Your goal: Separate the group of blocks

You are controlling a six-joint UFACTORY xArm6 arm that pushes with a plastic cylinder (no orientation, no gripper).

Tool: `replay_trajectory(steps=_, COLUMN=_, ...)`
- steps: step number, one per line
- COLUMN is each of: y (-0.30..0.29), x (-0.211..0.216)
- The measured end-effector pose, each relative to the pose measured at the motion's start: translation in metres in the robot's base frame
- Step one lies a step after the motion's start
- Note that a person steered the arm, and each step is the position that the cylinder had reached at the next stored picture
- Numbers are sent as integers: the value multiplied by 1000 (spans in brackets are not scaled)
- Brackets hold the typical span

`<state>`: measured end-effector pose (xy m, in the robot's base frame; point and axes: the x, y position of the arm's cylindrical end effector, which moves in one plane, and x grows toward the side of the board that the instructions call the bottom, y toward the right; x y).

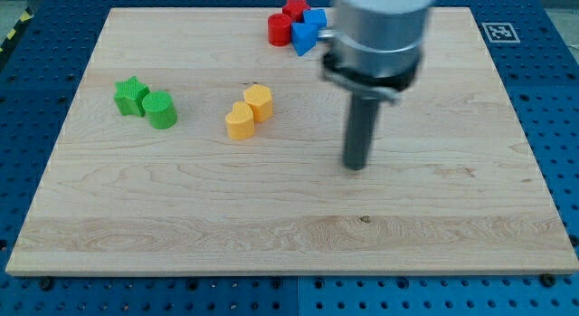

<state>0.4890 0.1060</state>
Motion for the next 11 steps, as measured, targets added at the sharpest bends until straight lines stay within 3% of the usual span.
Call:
replay_trajectory(steps=2, y=124, x=-76)
replay_trajectory(steps=3, y=138, x=-120)
replay_trajectory(steps=5, y=138, x=-142)
replay_trajectory(steps=6, y=130, x=-186)
replay_trajectory(steps=8, y=16, x=-252)
replay_trajectory(steps=11, y=-25, x=-273)
